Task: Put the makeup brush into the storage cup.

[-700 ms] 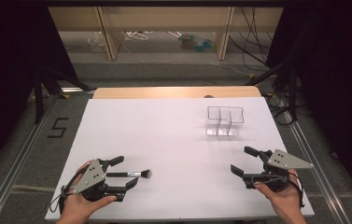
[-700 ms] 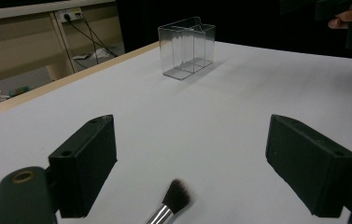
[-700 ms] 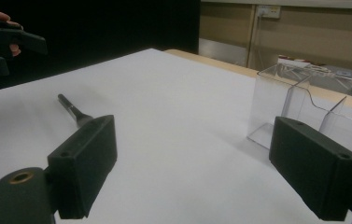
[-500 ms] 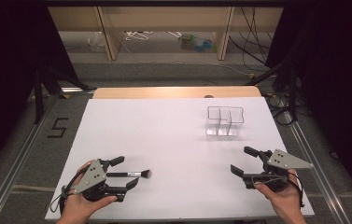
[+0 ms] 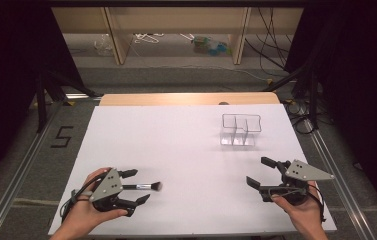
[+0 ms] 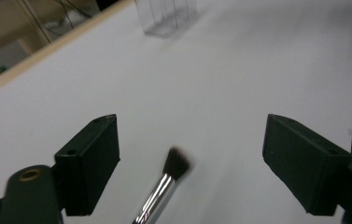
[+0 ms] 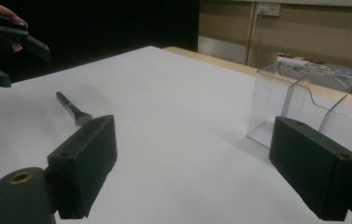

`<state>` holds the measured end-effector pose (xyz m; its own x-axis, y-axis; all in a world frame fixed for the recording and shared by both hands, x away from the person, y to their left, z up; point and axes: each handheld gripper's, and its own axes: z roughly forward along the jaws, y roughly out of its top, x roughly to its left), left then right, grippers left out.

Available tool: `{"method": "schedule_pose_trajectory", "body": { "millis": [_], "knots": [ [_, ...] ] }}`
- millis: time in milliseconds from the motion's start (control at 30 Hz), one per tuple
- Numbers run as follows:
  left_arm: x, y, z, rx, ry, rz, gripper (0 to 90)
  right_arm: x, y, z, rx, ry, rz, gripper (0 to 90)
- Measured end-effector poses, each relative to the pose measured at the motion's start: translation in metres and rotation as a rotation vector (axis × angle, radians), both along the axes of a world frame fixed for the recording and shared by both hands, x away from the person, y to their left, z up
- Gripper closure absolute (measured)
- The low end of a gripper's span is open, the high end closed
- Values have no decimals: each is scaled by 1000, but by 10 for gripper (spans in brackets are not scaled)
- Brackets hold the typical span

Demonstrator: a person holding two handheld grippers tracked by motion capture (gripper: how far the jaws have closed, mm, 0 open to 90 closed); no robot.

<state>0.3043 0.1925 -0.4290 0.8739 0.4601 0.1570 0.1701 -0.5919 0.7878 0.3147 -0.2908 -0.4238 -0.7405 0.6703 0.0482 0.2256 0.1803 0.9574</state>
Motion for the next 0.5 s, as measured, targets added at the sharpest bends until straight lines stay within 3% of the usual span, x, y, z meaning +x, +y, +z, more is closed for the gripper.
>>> {"method": "schedule_pose_trajectory", "body": {
  "millis": [33, 67, 100, 133, 167, 200, 233, 300, 333, 367, 433, 467, 500],
  "knots": [
    [3, -2, 1, 60, 5, -29, 258, 1, -1, 0, -6, -9, -3, 160],
    [10, -6, 4, 164, 1, -70, 285, 1, -1, 0, -11, -16, -2, 160],
    [16, -9, 7, 236, 13, -91, 304, 1, -1, -1, -11, -17, -1, 160],
    [16, -9, 7, 236, 13, -91, 330, 0, -3, 1, -36, 9, 0, 160],
    [21, -13, 9, 307, 22, -117, 330, 0, -3, 1, -36, 9, 0, 160],
    [31, -18, 11, 411, 29, -152, 401, 1, -1, -2, -4, 8, 12, 160],
    [31, -18, 11, 411, 29, -152, 421, 1, -1, -2, -13, 15, 3, 160],
    [45, -26, 12, 522, 83, -190, 435, 3, -1, -2, -17, -7, 4, 160],
    [54, -33, 9, 582, 129, -237, 490, 1, 0, -2, -17, 19, 7, 160],
    [61, -37, 5, 614, 172, -257, 505, 1, 0, -2, -21, 17, 8, 160],
    [66, -40, 1, 636, 180, -273, 568, 1, 0, -2, -24, 18, 12, 160],
    [75, -43, -4, 679, 209, -279, 595, 2, 0, -2, -28, -6, 12, 160],
    [79, -44, -8, 705, 226, -280, 604, 1, 0, -2, -24, 10, 12, 160]
  ]
}}
